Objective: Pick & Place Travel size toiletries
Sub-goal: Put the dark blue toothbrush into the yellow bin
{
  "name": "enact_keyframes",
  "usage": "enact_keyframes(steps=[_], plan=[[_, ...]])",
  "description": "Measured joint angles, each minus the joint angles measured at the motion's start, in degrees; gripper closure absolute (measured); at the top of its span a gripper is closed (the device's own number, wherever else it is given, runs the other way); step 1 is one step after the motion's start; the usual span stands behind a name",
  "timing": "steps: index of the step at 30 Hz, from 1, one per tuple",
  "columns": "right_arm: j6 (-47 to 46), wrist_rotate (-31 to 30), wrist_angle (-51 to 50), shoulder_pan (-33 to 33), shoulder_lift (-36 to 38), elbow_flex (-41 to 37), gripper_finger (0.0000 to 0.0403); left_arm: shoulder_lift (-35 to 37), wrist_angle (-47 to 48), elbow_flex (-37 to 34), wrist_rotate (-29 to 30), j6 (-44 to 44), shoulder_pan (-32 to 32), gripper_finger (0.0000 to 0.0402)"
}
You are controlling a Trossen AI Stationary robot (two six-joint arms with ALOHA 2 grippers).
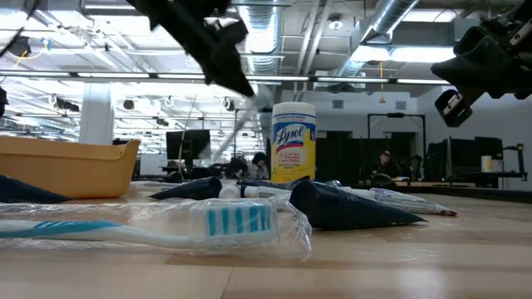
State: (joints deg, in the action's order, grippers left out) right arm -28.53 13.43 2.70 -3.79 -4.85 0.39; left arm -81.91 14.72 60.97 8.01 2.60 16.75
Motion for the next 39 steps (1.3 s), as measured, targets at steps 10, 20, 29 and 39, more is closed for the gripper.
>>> enact_keyframes(steps=[10,20,29,39], plan=[[0.0,0.0,0.0,0.0,0.0,0.0,0.0403,17.5,19.5,0.0,2.1,-20.0,-1.3,0.0401],[0.0,0.0,0.0,0.0,0.0,0.0,0.0403,23.0,46.9,0.0,2.2,-38.8,-7.2,0.0401],[0.0,0.0,0.0,0.0,0.0,0.0,0.0403,20.5,55.0,-0.4,2.6,-45.4,-16.6,0.0401],[0.0,0.0,0.0,0.0,0.0,0.0,0.0403,20.5,55.0,-7.9,-1.1,-51.4,-17.6,0.0401]])
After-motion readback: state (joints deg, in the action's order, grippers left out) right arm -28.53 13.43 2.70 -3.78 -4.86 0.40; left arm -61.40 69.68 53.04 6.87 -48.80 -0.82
